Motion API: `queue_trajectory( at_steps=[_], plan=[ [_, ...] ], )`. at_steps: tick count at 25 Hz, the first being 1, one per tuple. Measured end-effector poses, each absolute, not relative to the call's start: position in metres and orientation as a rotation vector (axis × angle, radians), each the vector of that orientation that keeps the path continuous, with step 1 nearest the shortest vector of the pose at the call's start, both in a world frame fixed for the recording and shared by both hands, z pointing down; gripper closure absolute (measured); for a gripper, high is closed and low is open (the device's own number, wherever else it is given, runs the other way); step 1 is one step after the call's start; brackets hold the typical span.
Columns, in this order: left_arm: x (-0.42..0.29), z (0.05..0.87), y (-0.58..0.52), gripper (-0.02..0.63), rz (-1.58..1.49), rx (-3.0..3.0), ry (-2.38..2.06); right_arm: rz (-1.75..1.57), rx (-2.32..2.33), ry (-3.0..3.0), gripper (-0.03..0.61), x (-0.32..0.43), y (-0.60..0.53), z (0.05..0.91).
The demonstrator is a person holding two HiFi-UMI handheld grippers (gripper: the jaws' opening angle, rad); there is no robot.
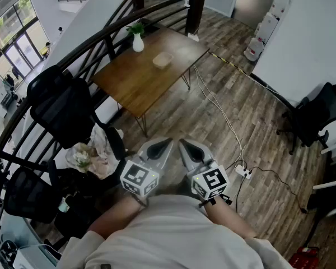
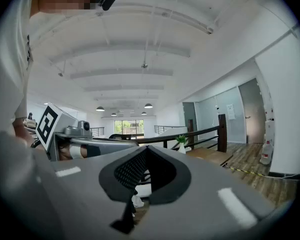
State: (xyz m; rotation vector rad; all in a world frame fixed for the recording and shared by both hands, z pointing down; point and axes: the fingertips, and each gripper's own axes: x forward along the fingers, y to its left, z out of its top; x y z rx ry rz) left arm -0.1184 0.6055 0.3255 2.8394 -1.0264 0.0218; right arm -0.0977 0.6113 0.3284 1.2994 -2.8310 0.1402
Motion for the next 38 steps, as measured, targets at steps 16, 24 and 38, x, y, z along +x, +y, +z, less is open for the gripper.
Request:
queue_trajectory(
  at_steps=[16, 24, 38],
  plan=[
    [-0.112, 0.339, 0.589, 0.611, 0.04, 2.798, -1.027, 0.197, 1.279, -2.858, 0.572, -0.088, 0.594, 0.337],
    [-0.08, 0.347, 0.551, 0.611, 0.048, 2.781, -1.035, 0.213, 1.274, -2.876, 0.571, -0.053, 0.559, 0.344],
    [0.052, 0.338, 0.427, 0.611, 0.06, 2.794, -1.082, 0.175, 1.12, -2.918, 0.571, 0.083, 0.446, 0.33]
  ],
)
